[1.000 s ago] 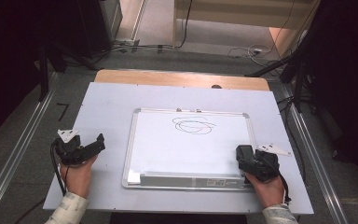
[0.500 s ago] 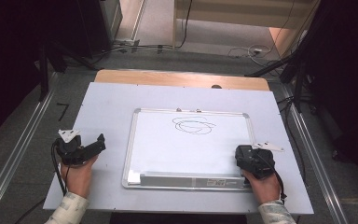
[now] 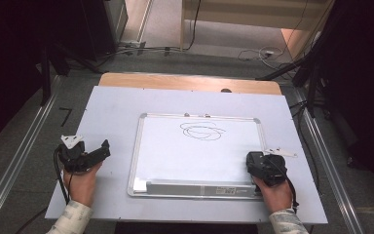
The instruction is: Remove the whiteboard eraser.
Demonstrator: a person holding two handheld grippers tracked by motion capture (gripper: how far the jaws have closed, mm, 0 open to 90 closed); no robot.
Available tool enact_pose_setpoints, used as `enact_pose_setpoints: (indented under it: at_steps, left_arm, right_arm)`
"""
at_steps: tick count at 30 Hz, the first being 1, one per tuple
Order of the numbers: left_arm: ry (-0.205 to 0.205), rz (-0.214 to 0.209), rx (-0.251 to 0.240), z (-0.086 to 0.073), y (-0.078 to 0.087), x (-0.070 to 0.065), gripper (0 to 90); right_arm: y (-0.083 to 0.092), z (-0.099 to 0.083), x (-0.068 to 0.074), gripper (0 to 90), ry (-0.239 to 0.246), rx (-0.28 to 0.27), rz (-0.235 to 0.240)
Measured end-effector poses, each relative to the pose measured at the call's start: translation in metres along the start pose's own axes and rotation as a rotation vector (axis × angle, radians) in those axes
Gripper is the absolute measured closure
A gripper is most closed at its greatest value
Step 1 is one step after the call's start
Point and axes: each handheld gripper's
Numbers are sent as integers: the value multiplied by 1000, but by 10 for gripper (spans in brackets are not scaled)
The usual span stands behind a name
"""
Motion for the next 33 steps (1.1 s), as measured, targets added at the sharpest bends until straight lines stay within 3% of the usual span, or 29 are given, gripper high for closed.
enact_pose_setpoints:
  at_steps: [11, 33]
  left_arm:
    - [19, -14, 15, 1, -6, 2, 73]
    - [19, -12, 9, 2, -3, 2, 73]
  right_arm:
    - [1, -1, 2, 357, 4, -12, -16]
    - [2, 1, 2, 362, 69, -28, -24]
Point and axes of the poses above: each handheld gripper's, and its own axes: y roughly backward along the jaws, z roughly out of its top, x roughly to its left, and after that the axes turned 6 degrees about y, right-handed
